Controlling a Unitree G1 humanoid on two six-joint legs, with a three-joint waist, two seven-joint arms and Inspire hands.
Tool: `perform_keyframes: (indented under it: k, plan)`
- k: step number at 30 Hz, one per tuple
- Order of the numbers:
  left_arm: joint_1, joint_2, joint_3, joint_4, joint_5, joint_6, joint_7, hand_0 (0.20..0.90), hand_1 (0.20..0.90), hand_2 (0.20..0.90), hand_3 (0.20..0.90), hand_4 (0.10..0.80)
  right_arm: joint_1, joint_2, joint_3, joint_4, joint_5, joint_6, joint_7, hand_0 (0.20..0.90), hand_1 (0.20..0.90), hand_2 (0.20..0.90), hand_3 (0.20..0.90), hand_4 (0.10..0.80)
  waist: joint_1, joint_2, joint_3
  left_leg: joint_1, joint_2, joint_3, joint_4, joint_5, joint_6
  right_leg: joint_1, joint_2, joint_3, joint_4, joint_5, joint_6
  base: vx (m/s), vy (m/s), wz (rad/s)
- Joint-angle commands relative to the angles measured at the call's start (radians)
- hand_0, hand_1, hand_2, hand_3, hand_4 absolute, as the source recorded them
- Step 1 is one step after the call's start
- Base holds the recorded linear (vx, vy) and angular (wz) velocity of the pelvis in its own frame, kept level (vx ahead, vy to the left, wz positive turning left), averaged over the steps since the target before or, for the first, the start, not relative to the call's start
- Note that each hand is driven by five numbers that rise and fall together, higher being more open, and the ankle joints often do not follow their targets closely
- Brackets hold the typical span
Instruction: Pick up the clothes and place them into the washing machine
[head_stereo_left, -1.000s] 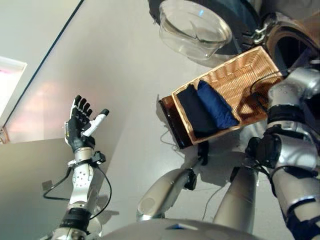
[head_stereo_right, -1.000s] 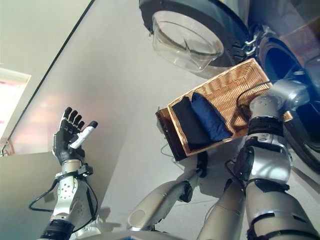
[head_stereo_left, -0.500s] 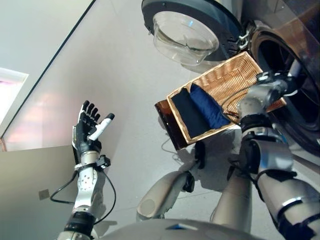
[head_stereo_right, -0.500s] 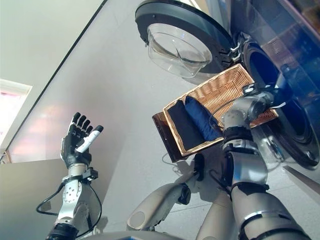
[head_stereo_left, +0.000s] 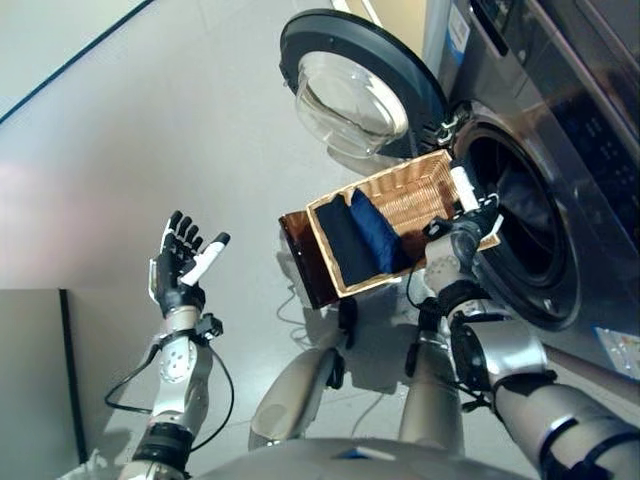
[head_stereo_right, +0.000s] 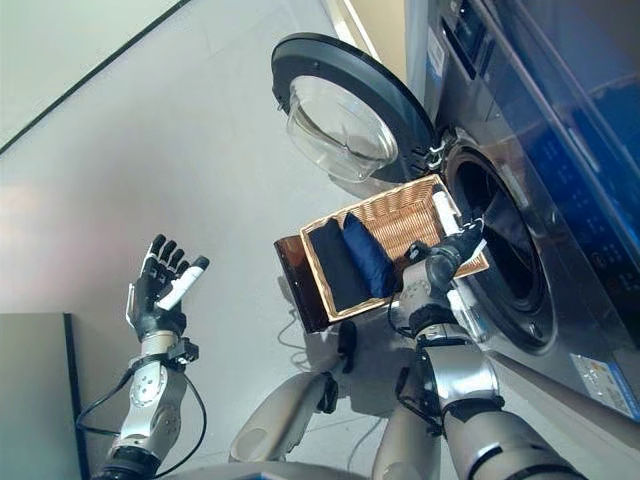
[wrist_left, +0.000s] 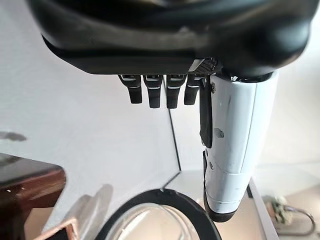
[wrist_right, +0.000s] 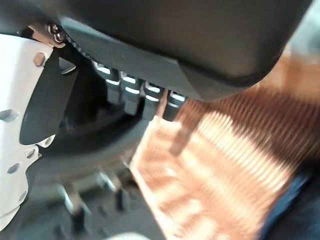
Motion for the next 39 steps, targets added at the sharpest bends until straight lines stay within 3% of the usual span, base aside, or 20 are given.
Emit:
perform_keyframes:
  k: [1,13,18,19,20,21,23,30,39]
  plan:
    - [-0.021,0.073,0.109,-0.063,-0.010,-0.072,0.011,0.900,0.900,0.900,0.900,0.800,-0.054,-0.007,0.056,-0.050,-0.076,-0.019,0.018,0.900,0.900,0.900,0.900,0.800,0.016,-0.022,0.014,-0.049,0.007,0.009,0.074,-0.070,-0.064,0.143,0.006,-0.017,-0.122,-0.018,-0.010,0.003,-0.036,0.06]
    - [-0.014,0.096,0.160,-0.122,-0.012,-0.070,-0.001,0.900,0.900,0.900,0.900,0.800,-0.074,0.002,0.108,0.043,-0.205,0.060,0.024,0.900,0.900,0.900,0.900,0.800,0.036,-0.103,0.032,-0.065,0.017,-0.021,0.088,-0.064,-0.063,0.145,0.011,-0.059,-0.123,-0.016,-0.013,-0.004,-0.015,0.07]
    - [-0.060,0.135,0.179,-0.215,0.031,-0.085,0.023,0.900,0.900,0.900,0.900,0.800,-0.096,0.023,0.113,0.064,-0.208,0.060,0.015,0.900,0.900,0.900,0.900,0.800,0.064,-0.157,0.069,-0.119,0.022,-0.056,0.120,-0.065,-0.073,0.117,0.012,-0.107,-0.081,-0.046,-0.019,0.023,-0.076,0.22]
    - [-0.071,0.142,0.181,-0.232,0.047,-0.089,0.027,0.900,0.900,0.900,0.900,0.800,-0.095,0.027,0.113,0.073,-0.208,0.062,0.017,0.900,0.900,0.900,0.900,0.800,0.070,-0.170,0.069,-0.117,0.023,-0.070,0.128,-0.099,-0.078,0.123,0.014,-0.107,-0.070,-0.080,-0.014,0.015,-0.053,0.31]
    - [-0.071,0.143,0.181,-0.234,0.048,-0.088,0.028,0.900,0.900,0.900,0.900,0.800,-0.096,0.027,0.111,0.073,-0.208,0.061,0.017,0.900,0.900,0.900,0.900,0.800,0.071,-0.169,0.076,-0.130,0.022,-0.065,0.131,-0.071,-0.074,0.113,0.011,-0.115,-0.072,-0.054,-0.020,0.127,-0.118,0.28]
    - [-0.095,0.152,0.190,-0.266,0.064,-0.099,0.038,0.900,0.900,0.900,0.900,0.800,-0.099,0.038,0.116,0.077,-0.201,0.057,0.018,0.900,0.900,0.900,0.900,0.800,0.086,-0.191,0.089,-0.144,0.020,-0.085,0.156,-0.111,-0.081,0.110,0.014,-0.125,-0.045,-0.096,-0.016,0.018,-0.095,0.27]
    - [-0.111,0.159,0.195,-0.279,0.075,-0.103,0.047,0.900,0.900,0.900,0.900,0.800,-0.102,0.044,0.115,0.080,-0.199,0.055,0.018,0.900,0.900,0.900,0.900,0.800,0.091,-0.201,0.096,-0.158,0.019,-0.092,0.169,-0.117,-0.084,0.101,0.014,-0.134,-0.031,-0.105,-0.017,0.083,-0.101,0.20]
    - [-0.219,0.189,0.190,-0.347,0.136,-0.132,0.098,0.900,0.900,0.900,0.900,0.800,-0.091,0.128,0.129,0.086,-0.162,0.029,0.019,0.900,0.900,0.900,0.900,0.800,0.153,-0.290,0.150,-0.246,0.018,-0.146,0.225,-0.136,-0.098,0.059,0.022,-0.212,0.018,-0.138,-0.020,0.043,-0.086,0.28]
    - [-0.351,0.212,0.167,-0.397,0.180,-0.143,0.150,0.900,0.900,0.900,0.900,0.800,-0.100,0.176,0.140,0.100,-0.153,0.018,-0.003,0.900,0.900,0.900,0.900,0.800,0.195,-0.340,0.191,-0.314,0.001,-0.200,0.243,-0.136,-0.107,0.024,0.028,-0.282,0.054,-0.167,-0.022,0.035,-0.048,0.29]
